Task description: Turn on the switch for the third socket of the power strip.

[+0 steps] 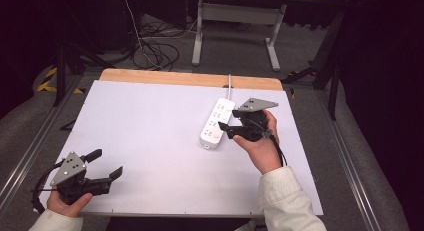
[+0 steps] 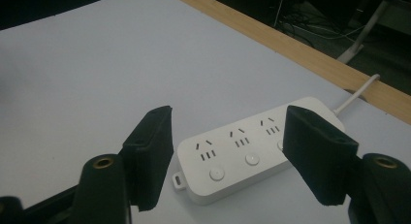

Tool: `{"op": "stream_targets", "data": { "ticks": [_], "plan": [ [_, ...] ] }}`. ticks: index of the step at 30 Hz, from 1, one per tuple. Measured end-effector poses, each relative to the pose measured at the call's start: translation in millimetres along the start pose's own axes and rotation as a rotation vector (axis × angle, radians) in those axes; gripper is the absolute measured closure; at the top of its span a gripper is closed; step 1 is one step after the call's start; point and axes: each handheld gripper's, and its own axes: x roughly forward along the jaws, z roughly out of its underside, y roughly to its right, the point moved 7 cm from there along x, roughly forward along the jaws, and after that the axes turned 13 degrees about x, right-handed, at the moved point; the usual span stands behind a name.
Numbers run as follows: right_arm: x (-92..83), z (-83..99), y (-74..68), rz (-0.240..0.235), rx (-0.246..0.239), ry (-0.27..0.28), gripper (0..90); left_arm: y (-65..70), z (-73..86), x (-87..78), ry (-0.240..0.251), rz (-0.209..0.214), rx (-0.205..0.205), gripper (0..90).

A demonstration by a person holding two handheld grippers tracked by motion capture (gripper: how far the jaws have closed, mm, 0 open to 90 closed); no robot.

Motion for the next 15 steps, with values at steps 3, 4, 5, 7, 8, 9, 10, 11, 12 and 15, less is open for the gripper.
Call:
{"op": "stream_targets", "data": {
  "ticks": [3, 4, 5, 7, 8, 9, 10, 11, 12, 15],
  "plan": [
    [-8.3, 2.8, -2.8, -0.017, -0.007, 0.013, 34.5, 0.4, -0.4, 0.0, 0.001, -0.005, 0.001, 11.6],
    [-10.9, 4.0, -3.6, -0.021, -0.008, 0.017, 34.2, 0.5, -0.4, -0.3, 0.000, -0.002, 0.000, 11.6],
    [-13.5, 5.6, -4.0, -0.025, -0.015, 0.021, 34.0, 0.5, -0.4, -0.3, 0.000, -0.002, 0.000, 11.7],
    [-18.6, 9.5, -5.1, -0.032, -0.017, 0.030, 33.5, 0.8, -0.8, -1.2, -0.002, 0.005, -0.002, 11.7],
    [-18.6, 9.5, -5.1, -0.032, -0.017, 0.030, 33.5, 0.8, -0.8, -1.2, -0.002, 0.005, -0.002, 11.7],
    [-21.4, 11.9, -5.3, -0.030, -0.020, 0.035, 33.3, 0.4, -1.0, -1.4, -0.001, 0.005, -0.001, 11.7],
    [-24.1, 14.1, -5.3, -0.023, -0.023, 0.041, 33.0, 0.4, -1.3, -1.4, 0.003, 0.004, -0.006, 11.7],
    [-26.6, 16.7, -4.8, -0.018, -0.031, 0.044, 32.7, 0.4, -1.5, -1.6, 0.003, 0.004, -0.010, 11.7],
    [-31.2, 21.6, -4.7, -0.027, -0.026, 0.054, 31.9, 0.4, -1.5, -1.9, 0.003, 0.004, -0.008, 11.6],
    [-37.1, 29.2, -3.9, -0.042, -0.013, 0.065, 30.5, 1.4, -2.7, -3.3, 0.002, 0.004, -0.005, 11.7]
  ]
}}
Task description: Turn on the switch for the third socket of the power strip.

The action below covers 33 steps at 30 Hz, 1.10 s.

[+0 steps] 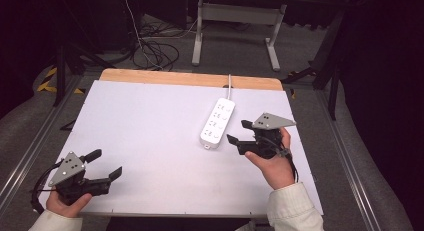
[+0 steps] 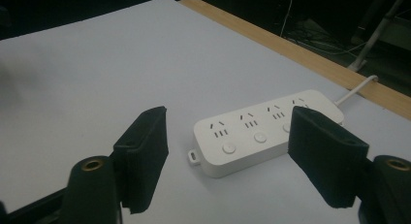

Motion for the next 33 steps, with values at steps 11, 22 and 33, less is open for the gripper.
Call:
{"op": "stream_targets", "data": {
  "ticks": [11, 22, 33],
  "plan": [
    [-17.4, 31.2, 8.2, -0.031, 0.025, 0.032, 27.8, 4.5, -2.1, -4.1, -0.007, 0.001, 0.011, 11.4],
    [-21.5, 75.0, 20.7, -0.020, 0.053, 0.034, 26.1, 9.2, -1.1, -7.7, -0.017, 0.004, 0.029, 11.3],
    [-15.9, 116.8, 30.2, -0.019, 0.108, -0.018, 21.9, 10.0, 1.6, -8.1, -0.025, 0.002, 0.035, 11.6]
  ]
}}
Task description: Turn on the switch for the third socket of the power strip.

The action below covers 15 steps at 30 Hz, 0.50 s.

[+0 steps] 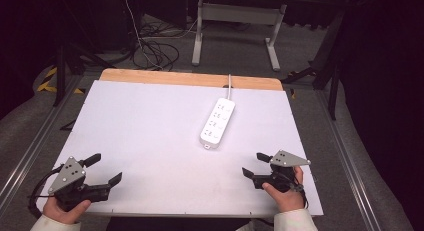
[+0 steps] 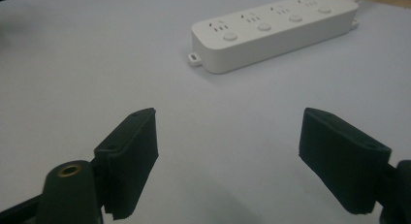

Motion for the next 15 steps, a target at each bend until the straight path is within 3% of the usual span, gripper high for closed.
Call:
{"op": "stream_targets", "data": {
  "ticks": [4, 10, 15],
  "plan": [
    [-0.9, 12.0, 4.4, 0.005, 0.009, -0.018, 21.0, -1.0, 2.2, 1.3, -0.006, 0.001, 0.003, 12.0],
    [-0.2, 22.0, 16.8, 0.062, 0.016, -0.034, 21.0, -5.3, 4.5, 4.0, -0.002, -0.013, 0.003, 12.1],
    [0.2, 20.2, 17.3, 0.063, 0.012, -0.021, 21.0, -7.0, 4.5, 3.4, 0.010, -0.012, -0.004, 12.4]
  ]
}}
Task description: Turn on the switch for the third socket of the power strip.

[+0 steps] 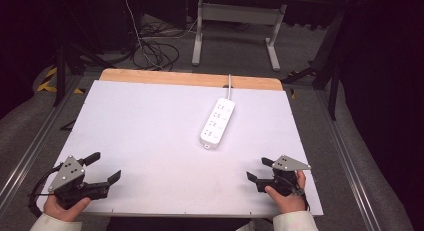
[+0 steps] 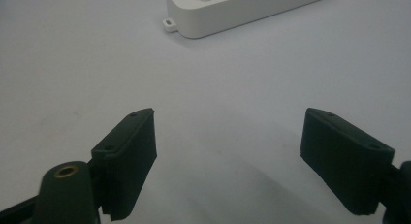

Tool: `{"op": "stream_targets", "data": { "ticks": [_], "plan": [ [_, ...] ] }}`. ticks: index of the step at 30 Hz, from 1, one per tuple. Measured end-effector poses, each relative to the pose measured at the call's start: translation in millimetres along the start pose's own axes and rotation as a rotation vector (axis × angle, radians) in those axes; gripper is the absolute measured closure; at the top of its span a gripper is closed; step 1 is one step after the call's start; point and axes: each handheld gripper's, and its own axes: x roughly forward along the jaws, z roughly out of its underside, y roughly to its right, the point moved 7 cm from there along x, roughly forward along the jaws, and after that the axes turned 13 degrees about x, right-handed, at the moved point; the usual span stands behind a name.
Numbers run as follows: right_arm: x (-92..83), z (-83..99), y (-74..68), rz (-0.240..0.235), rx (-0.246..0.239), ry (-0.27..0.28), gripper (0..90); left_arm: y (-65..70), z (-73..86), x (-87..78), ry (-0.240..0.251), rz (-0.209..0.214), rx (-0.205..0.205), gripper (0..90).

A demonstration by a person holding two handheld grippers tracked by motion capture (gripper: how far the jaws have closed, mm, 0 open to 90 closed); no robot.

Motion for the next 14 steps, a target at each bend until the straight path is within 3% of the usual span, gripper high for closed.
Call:
{"op": "stream_targets", "data": {
  "ticks": [9, 14],
  "plan": [
    [-1.2, -0.5, 0.5, 0.001, -0.001, 0.006, 22.3, -1.8, 0.1, -0.3, 0.013, -0.011, -0.005, 12.3],
    [-1.5, -0.6, 2.3, 0.026, 0.007, 0.008, 23.4, -2.0, 1.0, 0.6, 0.005, -0.029, 0.029, 12.3]
  ]
}}
